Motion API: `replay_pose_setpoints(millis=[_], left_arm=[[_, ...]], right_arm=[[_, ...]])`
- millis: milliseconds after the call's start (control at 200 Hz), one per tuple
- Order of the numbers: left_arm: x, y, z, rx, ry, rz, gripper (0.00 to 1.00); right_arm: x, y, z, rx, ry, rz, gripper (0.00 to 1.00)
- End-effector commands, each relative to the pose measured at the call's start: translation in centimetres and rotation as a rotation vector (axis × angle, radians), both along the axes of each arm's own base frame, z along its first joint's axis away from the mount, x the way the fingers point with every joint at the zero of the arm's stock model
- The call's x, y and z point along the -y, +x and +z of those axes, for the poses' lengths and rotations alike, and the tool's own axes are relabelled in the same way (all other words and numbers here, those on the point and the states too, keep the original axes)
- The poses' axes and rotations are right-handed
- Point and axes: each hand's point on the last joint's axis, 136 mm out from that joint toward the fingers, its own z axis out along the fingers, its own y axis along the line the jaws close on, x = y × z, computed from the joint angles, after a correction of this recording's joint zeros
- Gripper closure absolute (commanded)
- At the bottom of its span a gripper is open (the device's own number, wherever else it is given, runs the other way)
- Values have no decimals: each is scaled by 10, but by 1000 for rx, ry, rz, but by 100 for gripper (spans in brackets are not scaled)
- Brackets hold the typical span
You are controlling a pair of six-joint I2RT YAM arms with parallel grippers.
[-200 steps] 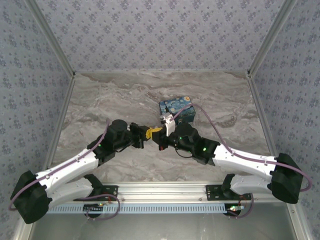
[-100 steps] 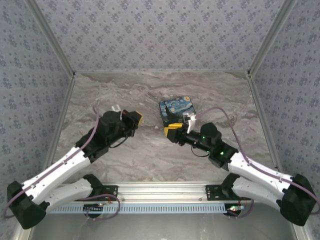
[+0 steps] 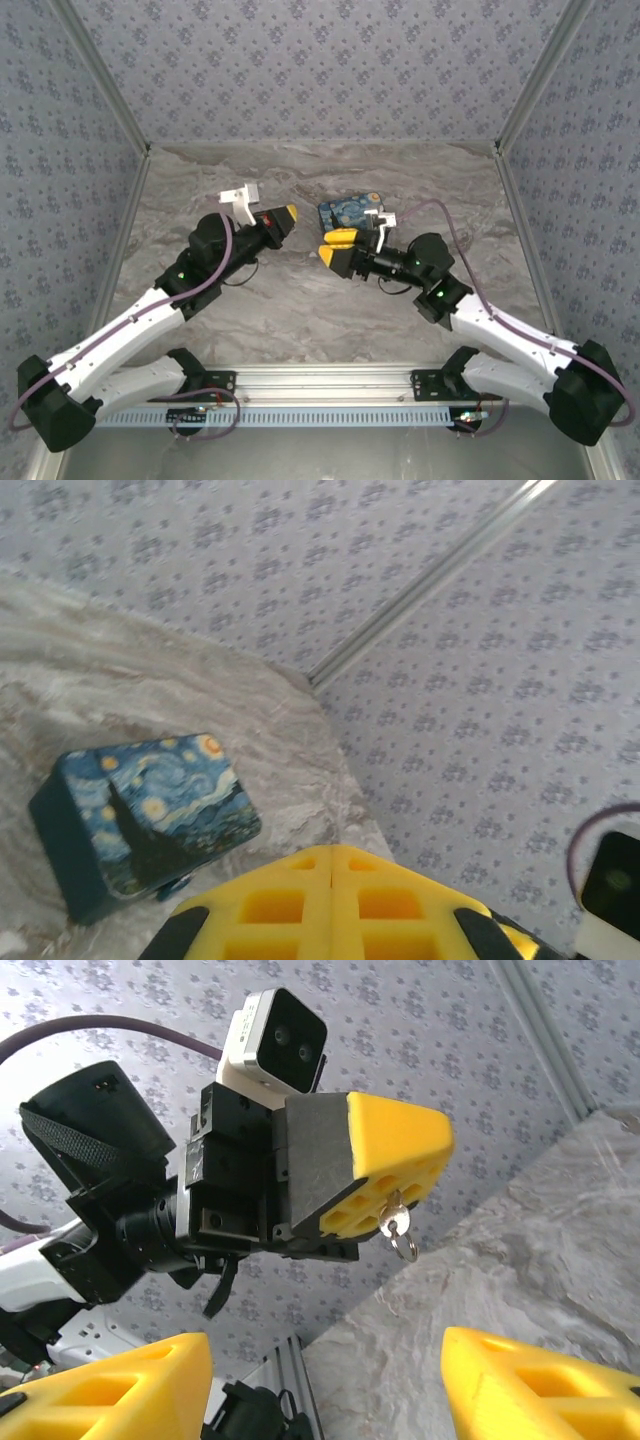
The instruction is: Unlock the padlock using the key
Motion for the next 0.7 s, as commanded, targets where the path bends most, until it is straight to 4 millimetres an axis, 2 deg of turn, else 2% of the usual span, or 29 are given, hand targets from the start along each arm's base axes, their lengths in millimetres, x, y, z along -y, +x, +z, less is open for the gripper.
replay_pose_setpoints(millis=[0,245,695], left_arm=[[7,-9,44,142,-68,-65,100],[14,-14,47,138,-100,-111,100],[18,-20,51,135,-115,-146,100]], right_arm=[[-7,-4,28,57,70,53,37],[-28,7,34,55,73,87,42],[-46,23,31,13,84,97,57]])
